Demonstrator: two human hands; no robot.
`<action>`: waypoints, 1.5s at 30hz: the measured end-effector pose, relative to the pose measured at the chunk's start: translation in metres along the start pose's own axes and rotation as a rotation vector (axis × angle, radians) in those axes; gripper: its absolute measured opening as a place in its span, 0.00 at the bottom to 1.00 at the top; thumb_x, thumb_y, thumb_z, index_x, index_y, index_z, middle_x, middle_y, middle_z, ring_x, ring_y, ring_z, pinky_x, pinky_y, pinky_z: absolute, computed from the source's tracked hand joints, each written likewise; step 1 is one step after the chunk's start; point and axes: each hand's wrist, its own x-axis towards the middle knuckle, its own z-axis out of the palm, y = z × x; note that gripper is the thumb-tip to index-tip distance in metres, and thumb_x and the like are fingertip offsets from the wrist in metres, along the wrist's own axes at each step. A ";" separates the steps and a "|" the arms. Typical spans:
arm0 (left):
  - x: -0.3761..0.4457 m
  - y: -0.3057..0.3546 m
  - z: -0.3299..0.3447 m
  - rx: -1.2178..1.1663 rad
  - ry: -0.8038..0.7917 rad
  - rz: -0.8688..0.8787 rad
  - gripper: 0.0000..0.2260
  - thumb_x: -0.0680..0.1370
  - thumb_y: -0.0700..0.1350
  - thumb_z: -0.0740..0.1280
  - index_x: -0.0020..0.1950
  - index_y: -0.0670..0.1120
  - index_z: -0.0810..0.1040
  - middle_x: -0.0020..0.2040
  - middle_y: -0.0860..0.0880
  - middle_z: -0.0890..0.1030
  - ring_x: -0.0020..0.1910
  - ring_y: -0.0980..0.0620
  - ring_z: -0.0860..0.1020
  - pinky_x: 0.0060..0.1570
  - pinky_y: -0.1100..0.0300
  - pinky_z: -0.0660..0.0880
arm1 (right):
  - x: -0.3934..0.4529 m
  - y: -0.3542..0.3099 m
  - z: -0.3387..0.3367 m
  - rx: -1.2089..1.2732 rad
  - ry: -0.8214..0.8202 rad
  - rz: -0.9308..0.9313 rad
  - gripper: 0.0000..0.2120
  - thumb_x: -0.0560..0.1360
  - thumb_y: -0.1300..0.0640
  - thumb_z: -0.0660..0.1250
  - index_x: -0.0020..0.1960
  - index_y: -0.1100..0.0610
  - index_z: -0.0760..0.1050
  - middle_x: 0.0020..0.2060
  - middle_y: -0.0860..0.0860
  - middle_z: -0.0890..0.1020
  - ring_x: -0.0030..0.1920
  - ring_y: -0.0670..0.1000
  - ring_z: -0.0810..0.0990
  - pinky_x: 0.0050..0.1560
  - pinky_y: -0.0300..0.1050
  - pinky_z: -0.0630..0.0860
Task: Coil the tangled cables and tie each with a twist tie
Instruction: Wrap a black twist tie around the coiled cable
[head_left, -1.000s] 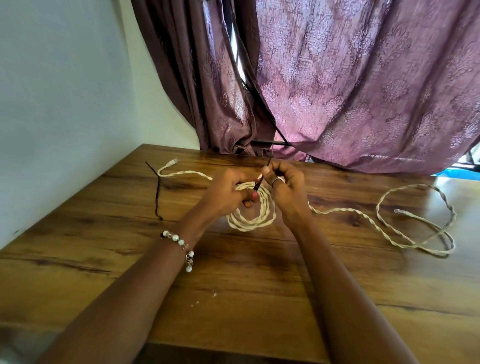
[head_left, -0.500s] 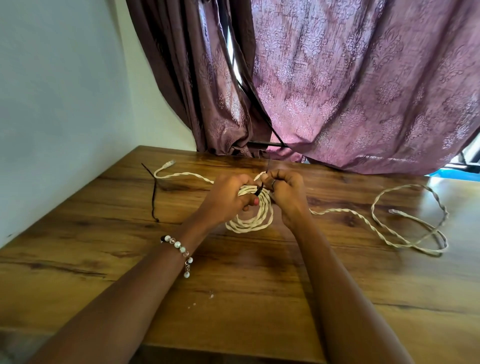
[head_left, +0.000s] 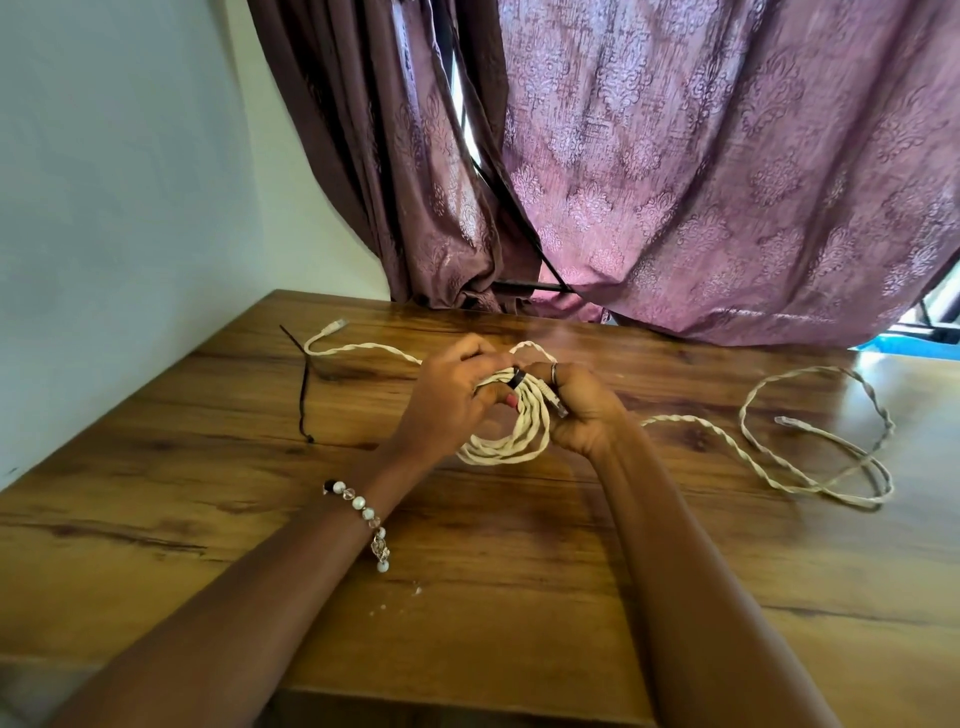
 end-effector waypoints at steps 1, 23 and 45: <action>0.000 0.000 0.001 -0.004 -0.003 0.007 0.14 0.68 0.42 0.74 0.52 0.39 0.83 0.44 0.44 0.80 0.44 0.54 0.77 0.45 0.69 0.71 | -0.002 -0.001 0.000 0.020 -0.025 0.039 0.12 0.64 0.71 0.62 0.47 0.66 0.73 0.38 0.61 0.77 0.36 0.56 0.78 0.35 0.47 0.81; 0.000 0.023 -0.001 -0.411 0.056 -0.301 0.18 0.66 0.33 0.76 0.53 0.45 0.82 0.48 0.53 0.83 0.47 0.60 0.82 0.47 0.67 0.78 | -0.022 -0.008 -0.006 -0.002 -0.202 0.265 0.28 0.80 0.57 0.52 0.30 0.67 0.80 0.26 0.58 0.80 0.26 0.53 0.81 0.26 0.41 0.77; 0.014 0.008 -0.019 -0.478 0.068 -0.750 0.12 0.67 0.35 0.76 0.49 0.43 0.84 0.40 0.51 0.84 0.35 0.59 0.80 0.37 0.67 0.77 | -0.015 -0.022 0.001 -0.715 -0.142 -0.840 0.07 0.69 0.66 0.74 0.43 0.57 0.81 0.32 0.46 0.79 0.32 0.46 0.74 0.33 0.37 0.71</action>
